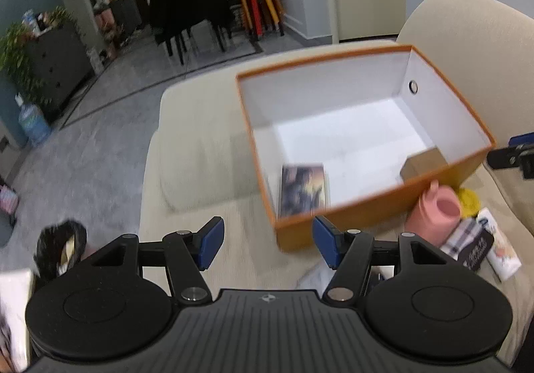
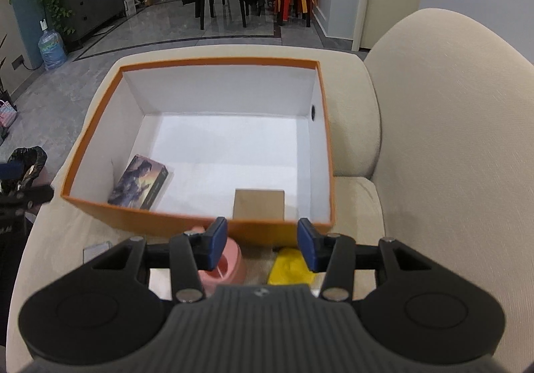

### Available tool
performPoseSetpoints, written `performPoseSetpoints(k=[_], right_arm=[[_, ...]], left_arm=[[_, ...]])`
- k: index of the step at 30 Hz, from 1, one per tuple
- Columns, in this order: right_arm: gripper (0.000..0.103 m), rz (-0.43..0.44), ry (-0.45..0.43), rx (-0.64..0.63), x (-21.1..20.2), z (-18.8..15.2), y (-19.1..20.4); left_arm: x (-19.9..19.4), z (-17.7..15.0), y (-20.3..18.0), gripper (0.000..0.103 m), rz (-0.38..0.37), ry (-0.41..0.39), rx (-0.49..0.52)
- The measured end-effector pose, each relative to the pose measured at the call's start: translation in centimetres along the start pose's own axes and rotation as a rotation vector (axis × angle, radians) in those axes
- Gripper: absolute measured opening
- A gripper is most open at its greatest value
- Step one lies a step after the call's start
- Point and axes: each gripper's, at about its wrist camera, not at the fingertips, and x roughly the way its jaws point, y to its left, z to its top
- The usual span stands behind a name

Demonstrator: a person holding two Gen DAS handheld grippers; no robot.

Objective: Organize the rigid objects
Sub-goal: 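Withdraw both tools from the box back toward the remaining items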

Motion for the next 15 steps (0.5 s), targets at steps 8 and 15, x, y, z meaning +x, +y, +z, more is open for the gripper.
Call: performPoseSetpoints(k=[8,15], right_arm=[[0.047,-0.006,0.018,0.014,-1.4,-3.2,-1.3],[0.047,-0.004,0.063,0.038,-1.2,-6.7,-2.2]], left_arm=[[-2.1,-5.8,1.6,0.073,-0.037,0.028,-0.138],[-2.3,-10.7,0.7,0.073,-0.075,0.073,-0.200]])
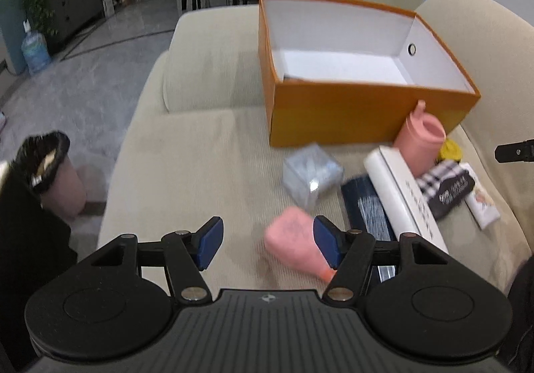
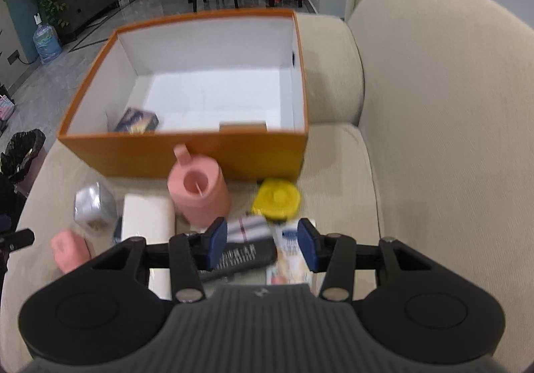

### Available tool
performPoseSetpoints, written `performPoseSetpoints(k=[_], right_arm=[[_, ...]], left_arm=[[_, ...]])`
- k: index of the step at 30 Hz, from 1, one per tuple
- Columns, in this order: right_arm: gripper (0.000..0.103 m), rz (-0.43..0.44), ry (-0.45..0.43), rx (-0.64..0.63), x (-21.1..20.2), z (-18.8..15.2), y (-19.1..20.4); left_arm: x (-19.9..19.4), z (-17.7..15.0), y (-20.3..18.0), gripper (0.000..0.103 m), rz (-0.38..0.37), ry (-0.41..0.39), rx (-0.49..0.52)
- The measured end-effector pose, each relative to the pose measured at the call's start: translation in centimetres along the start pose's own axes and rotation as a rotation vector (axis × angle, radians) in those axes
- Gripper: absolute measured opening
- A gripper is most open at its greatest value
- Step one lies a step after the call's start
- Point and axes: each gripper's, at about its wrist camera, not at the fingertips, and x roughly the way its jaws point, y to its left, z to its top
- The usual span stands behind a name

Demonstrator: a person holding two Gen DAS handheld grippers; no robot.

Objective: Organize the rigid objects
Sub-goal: 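Withdraw both tools from the box back toward the remaining items, then grasp the pink pump bottle with the left tool while the right grasps the white glasses case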

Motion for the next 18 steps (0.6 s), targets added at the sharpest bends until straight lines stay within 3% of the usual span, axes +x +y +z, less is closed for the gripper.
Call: performPoseSetpoints(k=[9,18], right_arm=[[0.047,-0.001,0.070,0.071,1.6,-3.5,-2.0],[0.047,0.061,0.083,0.043,2.8,-4.7,0.8]], left_arm=[[1.1,-2.5,0.1,0.073,-0.015,0.038,-0.065],[3.4,-2.2,-0.7,0.073,-0.064,0.070,-0.143]])
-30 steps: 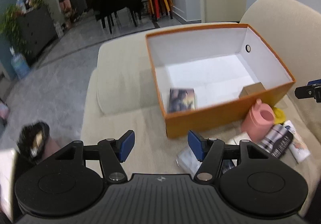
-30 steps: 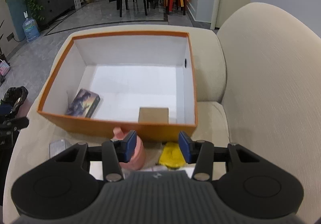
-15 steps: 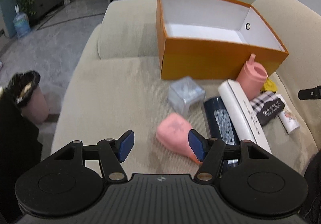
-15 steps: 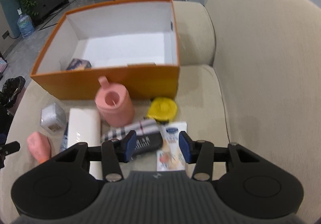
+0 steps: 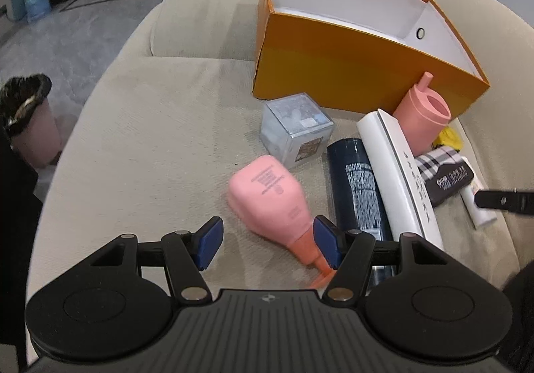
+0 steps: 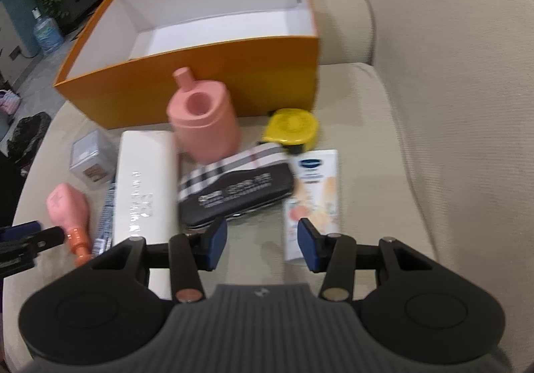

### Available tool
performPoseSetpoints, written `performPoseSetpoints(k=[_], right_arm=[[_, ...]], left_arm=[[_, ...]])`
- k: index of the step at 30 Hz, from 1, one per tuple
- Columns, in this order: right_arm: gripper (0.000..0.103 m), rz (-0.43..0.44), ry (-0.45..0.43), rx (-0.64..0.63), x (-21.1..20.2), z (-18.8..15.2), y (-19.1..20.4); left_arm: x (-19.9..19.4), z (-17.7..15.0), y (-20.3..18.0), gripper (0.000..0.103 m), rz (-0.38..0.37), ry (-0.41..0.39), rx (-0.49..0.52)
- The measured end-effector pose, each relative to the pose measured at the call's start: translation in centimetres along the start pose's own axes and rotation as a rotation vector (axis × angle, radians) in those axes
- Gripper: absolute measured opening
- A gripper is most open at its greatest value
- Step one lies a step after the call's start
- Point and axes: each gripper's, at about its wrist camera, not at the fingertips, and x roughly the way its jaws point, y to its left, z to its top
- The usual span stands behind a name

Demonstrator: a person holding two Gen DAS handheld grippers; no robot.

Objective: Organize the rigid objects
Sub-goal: 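Grasp the pink pump bottle with the left tool while the right grasps the white glasses case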

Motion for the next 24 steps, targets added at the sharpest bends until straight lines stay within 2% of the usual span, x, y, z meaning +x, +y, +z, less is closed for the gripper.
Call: performPoseSetpoints(k=[7,10,17,24], right_arm=[[0.048,0.049,-0.005,-0.069,0.5,0.0,3.3],[0.053,0.060,0.000,-0.088,0.9,0.0,4.4],[0.053,0.092,0.014,-0.115,1.9,-0.1,6.1],[0.053,0.124,0.004,-0.113,2.4,0.2,7.1]], left_arm=[[2.4,0.5,-0.6,0.073,0.001,0.029,-0.036],[2.7,0.4,-0.6,0.066,-0.005,0.028,-0.002],[2.4,0.8,0.1,0.054,-0.032,0.065,0.043],[2.0,1.3,0.1,0.048,-0.027,0.122,0.156]])
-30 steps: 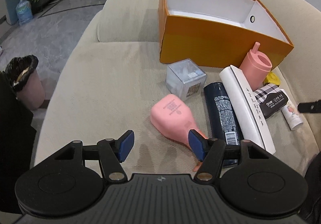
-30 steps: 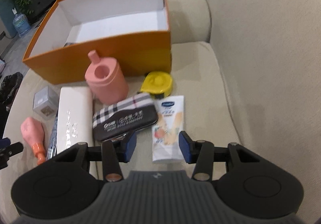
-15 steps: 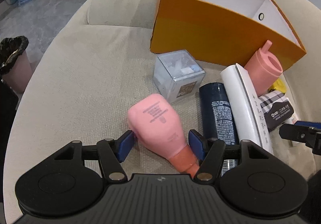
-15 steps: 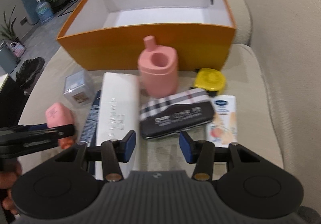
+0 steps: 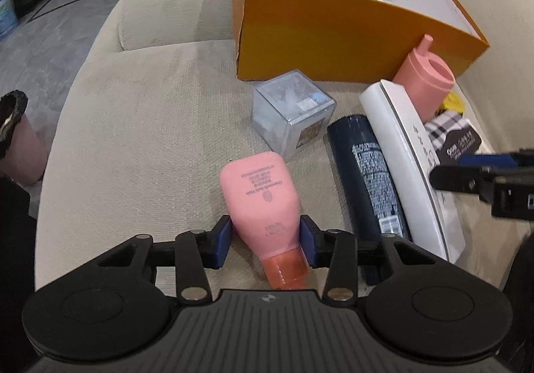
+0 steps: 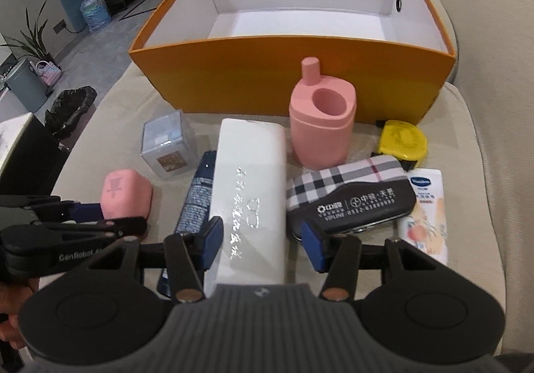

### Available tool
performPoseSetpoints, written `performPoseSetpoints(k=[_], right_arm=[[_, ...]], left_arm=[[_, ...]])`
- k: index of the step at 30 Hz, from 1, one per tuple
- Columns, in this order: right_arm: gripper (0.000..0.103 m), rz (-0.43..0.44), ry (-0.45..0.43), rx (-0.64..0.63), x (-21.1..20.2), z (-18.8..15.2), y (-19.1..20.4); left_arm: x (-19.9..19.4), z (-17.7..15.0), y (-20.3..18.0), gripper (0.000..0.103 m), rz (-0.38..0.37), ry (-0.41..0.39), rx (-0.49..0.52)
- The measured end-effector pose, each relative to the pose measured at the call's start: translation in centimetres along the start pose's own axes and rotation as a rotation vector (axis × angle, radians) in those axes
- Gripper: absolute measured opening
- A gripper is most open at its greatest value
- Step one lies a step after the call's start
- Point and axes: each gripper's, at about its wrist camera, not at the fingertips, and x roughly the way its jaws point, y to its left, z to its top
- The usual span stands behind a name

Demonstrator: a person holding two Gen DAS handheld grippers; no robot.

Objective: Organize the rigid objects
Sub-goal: 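Grasp the pink pump bottle with the left tool while the right grasps the white glasses case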

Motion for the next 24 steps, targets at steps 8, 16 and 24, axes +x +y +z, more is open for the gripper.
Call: performPoseSetpoints(k=[8,16,24], right_arm=[[0.053,0.054,0.029,0.037,0.6,0.0,0.2],[0.058,0.007,0.040,0.015,2.1,-0.4,0.9],[0.061,0.118,0.069,0.178,4.0,0.2,-1.8]], left_arm=[[-0.4,-0.3,0.2,0.048,-0.011,0.046,0.047],[-0.1,-0.8,0.1,0.050,0.007,0.028,0.045],[0.7,-1.3,-0.6,0.055,0.043,0.015,0.060]])
